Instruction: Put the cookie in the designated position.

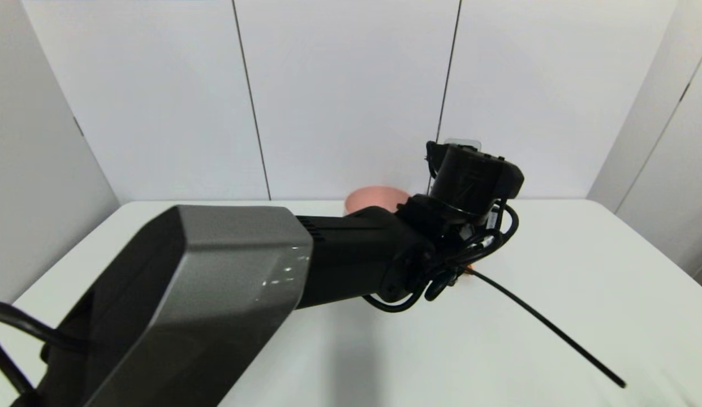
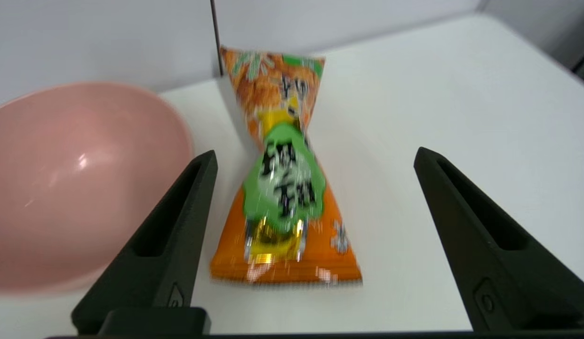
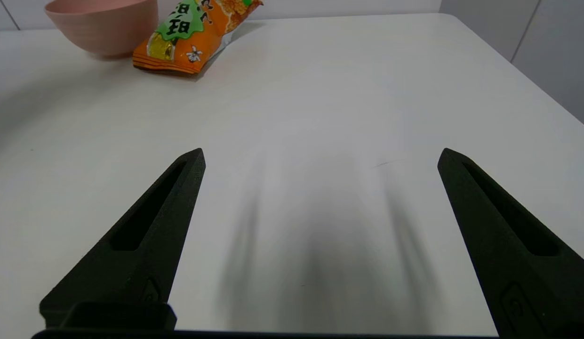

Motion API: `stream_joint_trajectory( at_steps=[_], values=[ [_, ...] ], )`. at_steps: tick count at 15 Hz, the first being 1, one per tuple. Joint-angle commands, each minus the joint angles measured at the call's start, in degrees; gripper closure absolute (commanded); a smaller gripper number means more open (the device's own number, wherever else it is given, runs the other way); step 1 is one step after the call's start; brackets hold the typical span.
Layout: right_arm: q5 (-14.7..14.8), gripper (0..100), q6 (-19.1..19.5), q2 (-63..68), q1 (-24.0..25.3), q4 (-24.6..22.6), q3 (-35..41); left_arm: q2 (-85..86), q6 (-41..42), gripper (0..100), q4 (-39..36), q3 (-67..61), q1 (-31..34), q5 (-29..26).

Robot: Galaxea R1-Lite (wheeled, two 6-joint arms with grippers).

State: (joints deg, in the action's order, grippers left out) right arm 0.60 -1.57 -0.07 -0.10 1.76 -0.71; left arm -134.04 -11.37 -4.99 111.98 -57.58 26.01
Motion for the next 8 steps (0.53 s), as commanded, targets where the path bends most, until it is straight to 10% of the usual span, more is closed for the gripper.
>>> stream_joint_trajectory(
  at_steps=[1,8],
  values=[
    [0.0,0,-0.1,0.0,0.0,0.0,0.0,18.1,0.3,0,24.1,-8.0,-4.3,-7.2],
    [0.0,0,-0.1,0.0,0.0,0.0,0.0,46.4,18.3,0,28.6,-39.5,-0.9,-23.6]
  ],
)
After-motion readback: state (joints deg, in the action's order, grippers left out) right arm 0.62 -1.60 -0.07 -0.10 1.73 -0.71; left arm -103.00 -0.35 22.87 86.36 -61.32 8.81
